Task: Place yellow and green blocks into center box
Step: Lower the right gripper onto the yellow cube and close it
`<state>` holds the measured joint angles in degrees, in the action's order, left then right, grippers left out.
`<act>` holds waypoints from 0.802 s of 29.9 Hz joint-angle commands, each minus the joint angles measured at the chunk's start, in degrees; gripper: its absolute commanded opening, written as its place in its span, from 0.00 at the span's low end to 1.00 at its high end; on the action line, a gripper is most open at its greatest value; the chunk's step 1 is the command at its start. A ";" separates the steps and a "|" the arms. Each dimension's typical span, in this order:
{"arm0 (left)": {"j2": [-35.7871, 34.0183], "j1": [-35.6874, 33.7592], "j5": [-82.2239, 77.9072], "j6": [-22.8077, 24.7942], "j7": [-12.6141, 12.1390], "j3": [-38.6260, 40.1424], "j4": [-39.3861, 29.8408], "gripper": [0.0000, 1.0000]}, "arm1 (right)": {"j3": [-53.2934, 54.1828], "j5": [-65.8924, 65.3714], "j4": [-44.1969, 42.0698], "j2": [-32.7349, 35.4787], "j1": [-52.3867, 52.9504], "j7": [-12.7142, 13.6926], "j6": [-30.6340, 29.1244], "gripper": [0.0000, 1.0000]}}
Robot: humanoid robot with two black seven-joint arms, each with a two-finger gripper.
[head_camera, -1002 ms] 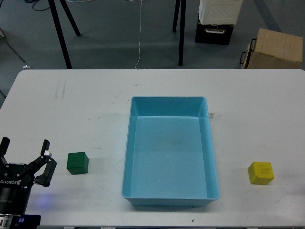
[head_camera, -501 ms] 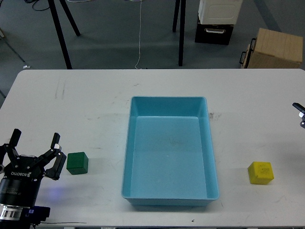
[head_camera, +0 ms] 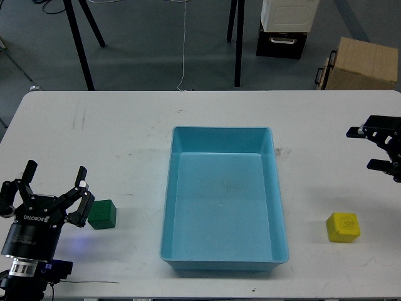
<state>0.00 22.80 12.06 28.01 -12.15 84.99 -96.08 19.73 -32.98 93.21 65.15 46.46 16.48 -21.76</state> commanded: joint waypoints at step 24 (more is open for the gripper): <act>0.00 -0.38 -0.02 -0.01 0.10 -0.70 1.16 1.00 | -47.77 -3.76 -0.58 -14.78 34.05 10.50 -5.93 1.00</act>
<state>0.00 22.56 12.04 28.00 -12.03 84.29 -94.93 -28.47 -36.68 92.95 50.60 82.57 27.10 -28.00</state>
